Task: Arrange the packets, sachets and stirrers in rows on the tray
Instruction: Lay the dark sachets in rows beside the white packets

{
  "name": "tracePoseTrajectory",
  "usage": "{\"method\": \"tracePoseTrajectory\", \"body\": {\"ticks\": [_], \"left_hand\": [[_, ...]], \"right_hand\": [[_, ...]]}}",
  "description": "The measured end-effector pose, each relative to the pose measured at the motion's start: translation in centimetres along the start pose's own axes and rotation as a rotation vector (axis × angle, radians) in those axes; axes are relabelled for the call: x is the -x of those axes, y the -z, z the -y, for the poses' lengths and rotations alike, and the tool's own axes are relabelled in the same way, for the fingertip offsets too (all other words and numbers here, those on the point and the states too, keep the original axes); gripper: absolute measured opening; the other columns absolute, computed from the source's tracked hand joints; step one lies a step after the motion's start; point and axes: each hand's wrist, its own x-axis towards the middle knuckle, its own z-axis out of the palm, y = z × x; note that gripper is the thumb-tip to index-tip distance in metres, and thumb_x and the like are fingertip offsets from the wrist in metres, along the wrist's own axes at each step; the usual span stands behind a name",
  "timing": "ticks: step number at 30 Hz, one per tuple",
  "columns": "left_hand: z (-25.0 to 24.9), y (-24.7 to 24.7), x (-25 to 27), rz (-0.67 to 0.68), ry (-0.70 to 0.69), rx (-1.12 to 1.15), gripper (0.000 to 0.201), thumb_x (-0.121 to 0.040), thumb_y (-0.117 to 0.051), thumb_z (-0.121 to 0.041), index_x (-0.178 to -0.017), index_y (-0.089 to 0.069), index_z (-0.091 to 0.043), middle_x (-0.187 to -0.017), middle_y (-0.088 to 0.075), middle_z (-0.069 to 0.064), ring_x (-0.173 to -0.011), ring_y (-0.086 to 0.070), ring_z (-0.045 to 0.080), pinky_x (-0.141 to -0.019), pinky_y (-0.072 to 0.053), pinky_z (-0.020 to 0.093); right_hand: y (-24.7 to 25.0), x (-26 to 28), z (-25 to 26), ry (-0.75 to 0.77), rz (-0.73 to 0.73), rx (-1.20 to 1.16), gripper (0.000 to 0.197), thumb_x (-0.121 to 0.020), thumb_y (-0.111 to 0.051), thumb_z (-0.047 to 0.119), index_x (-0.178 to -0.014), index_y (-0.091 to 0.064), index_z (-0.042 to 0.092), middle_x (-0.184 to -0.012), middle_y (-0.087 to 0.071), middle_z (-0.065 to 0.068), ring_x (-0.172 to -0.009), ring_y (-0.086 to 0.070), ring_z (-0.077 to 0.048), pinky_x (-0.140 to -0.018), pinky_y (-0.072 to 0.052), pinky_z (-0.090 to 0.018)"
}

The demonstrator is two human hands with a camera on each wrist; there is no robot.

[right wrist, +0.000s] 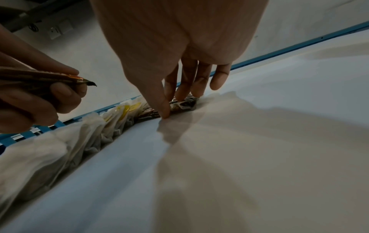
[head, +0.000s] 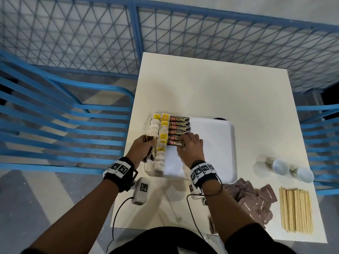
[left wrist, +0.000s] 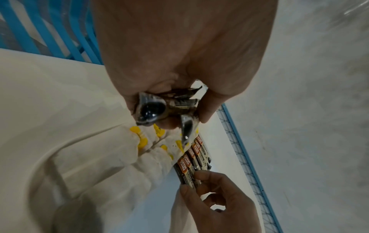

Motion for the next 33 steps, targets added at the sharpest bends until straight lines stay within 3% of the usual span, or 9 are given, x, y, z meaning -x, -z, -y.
{"method": "tracePoseTrajectory", "body": {"ticks": [5, 8, 11, 15, 19, 24, 26, 29, 33], "left_hand": [[0.0, 0.2, 0.1, -0.029, -0.049, 0.005, 0.018, -0.093, -0.073, -0.026, -0.085, -0.06, -0.016, -0.064, -0.055, 0.003, -0.05, -0.046, 0.016, -0.045, -0.032, 0.025], [-0.3, 0.1, 0.2, -0.041, -0.064, 0.071, 0.019, -0.09, -0.076, -0.029, -0.084, -0.063, -0.017, -0.066, -0.055, 0.004, -0.046, -0.045, 0.014, -0.043, -0.03, 0.024], [-0.5, -0.4, 0.5, -0.042, -0.071, 0.14, 0.016, -0.09, -0.077, -0.025, -0.083, -0.064, -0.017, -0.065, -0.058, 0.001, -0.042, -0.045, 0.012, -0.04, -0.032, 0.021], [-0.6, -0.6, 0.9, -0.05, -0.088, 0.145, 0.019, -0.088, -0.079, -0.027, -0.088, -0.066, -0.013, -0.067, -0.056, 0.004, -0.043, -0.043, 0.013, -0.039, -0.033, 0.02], [-0.8, -0.4, 1.2, -0.088, -0.057, 0.143, 0.018, -0.085, -0.082, -0.027, -0.096, -0.074, -0.015, -0.069, -0.063, 0.002, -0.043, -0.043, 0.011, -0.04, -0.033, 0.019], [-0.7, 0.1, 1.5, -0.108, -0.058, 0.101, 0.027, -0.076, -0.086, -0.028, -0.092, -0.077, -0.008, -0.064, -0.058, 0.01, -0.044, -0.043, 0.016, -0.041, -0.029, 0.021], [-0.7, 0.2, 1.6, -0.121, -0.058, 0.066, 0.03, -0.074, -0.087, -0.032, -0.091, -0.077, -0.009, -0.057, -0.055, 0.009, -0.044, -0.042, 0.016, -0.043, -0.029, 0.022], [-0.7, 0.3, 1.7, -0.136, -0.073, 0.061, 0.033, -0.077, -0.086, -0.031, -0.093, -0.075, -0.004, -0.064, -0.064, 0.011, -0.045, -0.042, 0.016, -0.042, -0.031, 0.022], [-0.8, 0.4, 1.8, -0.127, -0.073, 0.092, 0.027, -0.083, -0.082, -0.025, -0.095, -0.073, -0.002, -0.089, -0.077, 0.016, -0.045, -0.039, 0.016, -0.04, -0.031, 0.02]], "right_hand": [[0.3, 0.2, -0.2, 0.036, -0.053, -0.031, 0.033, -0.076, -0.074, 0.024, -0.108, -0.065, 0.02, -0.103, -0.061, -0.002, -0.097, -0.054, -0.027, -0.082, -0.044, -0.041], [1.3, 0.7, 1.0, 0.025, -0.04, -0.263, 0.019, -0.087, -0.068, 0.028, -0.105, -0.067, 0.021, -0.09, -0.062, 0.007, -0.088, -0.053, -0.016, -0.078, -0.044, -0.034], [2.4, 0.8, 3.4, -0.087, 0.168, -0.576, 0.022, -0.092, -0.069, 0.034, -0.104, -0.071, 0.017, -0.087, -0.07, 0.008, -0.08, -0.063, -0.009, -0.077, -0.05, -0.022], [2.7, 1.0, 5.3, -0.178, 0.348, -0.81, 0.025, -0.091, -0.073, 0.029, -0.102, -0.068, 0.007, -0.083, -0.076, -0.007, -0.072, -0.072, -0.014, -0.073, -0.06, -0.032], [3.0, 0.8, 4.9, -0.206, 0.324, -0.861, 0.019, -0.089, -0.075, 0.018, -0.101, -0.069, 0.005, -0.08, -0.074, -0.01, -0.064, -0.068, -0.009, -0.06, -0.053, -0.021], [3.6, 0.3, 3.4, -0.213, 0.222, -0.81, 0.012, -0.085, -0.077, 0.021, -0.097, -0.077, 0.021, -0.083, -0.074, 0.007, -0.076, -0.067, -0.005, -0.075, -0.05, -0.02], [3.7, 0.1, 3.0, -0.233, 0.2, -0.841, 0.012, -0.085, -0.077, 0.019, -0.095, -0.078, 0.024, -0.079, -0.072, 0.011, -0.072, -0.063, 0.001, -0.074, -0.049, -0.02], [3.7, 0.3, 2.7, -0.294, 0.158, -0.937, 0.011, -0.083, -0.079, 0.017, -0.092, -0.078, 0.023, -0.078, -0.075, -0.001, -0.066, -0.062, -0.008, -0.068, -0.049, -0.023], [3.9, 0.3, 2.6, -0.363, 0.1, -1.032, 0.011, -0.083, -0.078, 0.007, -0.094, -0.076, 0.005, -0.075, -0.074, -0.01, -0.056, -0.061, -0.009, -0.057, -0.047, -0.017]]}}
